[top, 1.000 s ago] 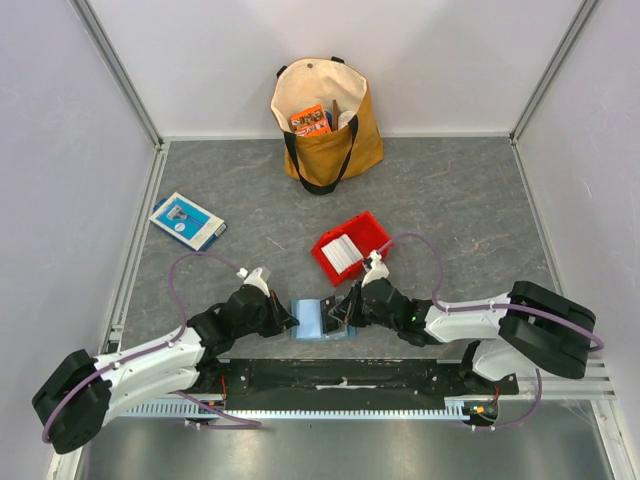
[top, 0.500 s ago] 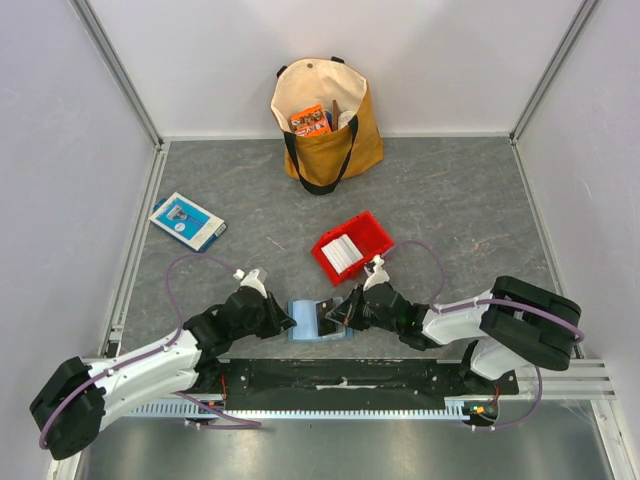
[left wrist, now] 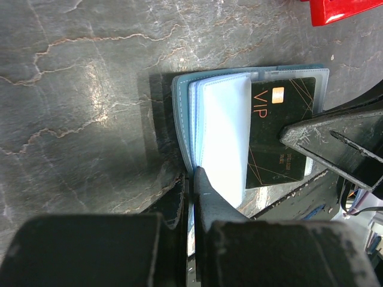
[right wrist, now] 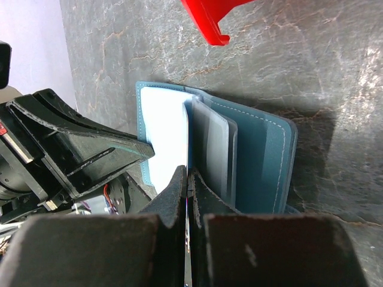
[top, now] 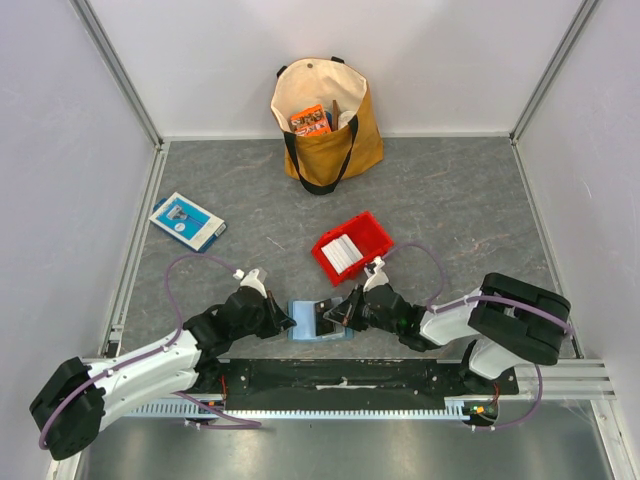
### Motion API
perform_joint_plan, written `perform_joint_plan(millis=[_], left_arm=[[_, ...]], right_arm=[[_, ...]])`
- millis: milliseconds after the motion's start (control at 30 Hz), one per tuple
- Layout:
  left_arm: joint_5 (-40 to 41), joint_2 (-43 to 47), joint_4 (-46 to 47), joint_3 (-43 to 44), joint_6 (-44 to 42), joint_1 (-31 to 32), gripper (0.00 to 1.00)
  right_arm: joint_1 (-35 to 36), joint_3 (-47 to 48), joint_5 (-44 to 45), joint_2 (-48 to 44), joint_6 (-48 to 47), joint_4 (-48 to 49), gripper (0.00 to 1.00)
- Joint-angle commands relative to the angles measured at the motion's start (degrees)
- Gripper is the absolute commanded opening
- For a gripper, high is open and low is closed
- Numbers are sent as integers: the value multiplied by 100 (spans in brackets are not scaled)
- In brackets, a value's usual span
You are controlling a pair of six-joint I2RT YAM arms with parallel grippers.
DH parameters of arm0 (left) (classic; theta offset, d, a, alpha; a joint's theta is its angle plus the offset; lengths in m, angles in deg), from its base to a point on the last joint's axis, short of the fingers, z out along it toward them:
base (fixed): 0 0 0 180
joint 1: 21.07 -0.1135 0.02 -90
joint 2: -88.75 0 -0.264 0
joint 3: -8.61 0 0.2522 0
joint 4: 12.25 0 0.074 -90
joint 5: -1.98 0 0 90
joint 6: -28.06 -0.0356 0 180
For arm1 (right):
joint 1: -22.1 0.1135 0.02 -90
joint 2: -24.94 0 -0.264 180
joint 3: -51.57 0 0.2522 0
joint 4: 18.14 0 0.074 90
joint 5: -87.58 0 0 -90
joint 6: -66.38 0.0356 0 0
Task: Put the credit cards into the card holder
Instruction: Insert the credit card into the card holder.
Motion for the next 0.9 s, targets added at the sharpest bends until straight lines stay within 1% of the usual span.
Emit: perform_joint_plan(millis=[0,133,200,367,500,533,633,700,767,800,867], left_arm=[[300,11,-296,-36,27,10,2],[353,29,-411,-19,1,10,2],[361,20,-411,-19,10,10,2],[397,-42,-402,43,-34,2,2],[397,-129,-402,60,-26,19,2],[397,-147,-402,52,-17,11,2],[397,-156,-402,51,1,10,2],[405,-138,-393,60,-8,10,2],[414,-138,-428,78,-17,10,2],[414,-112,-446,87,-17,10,2],[414,-77,-463,87,-8,11,2]], right_arm=[[-21,-112,128,127,-75,263,0],[-100,-113,129,162,-164,18,0],[-92,36,50,276,-208,-281,0],[-30,229,-284,644,47,-448,0],[66,326,-355,961,196,-194,0],[75,353,-503,997,223,-229,0],[119,493,-478,1067,285,-474,0],[137,642,-478,1067,197,-711,4],[137,652,-251,866,92,-1089,8],[137,626,-76,708,48,-1230,14],[145,713,267,313,-223,-1800,31]])
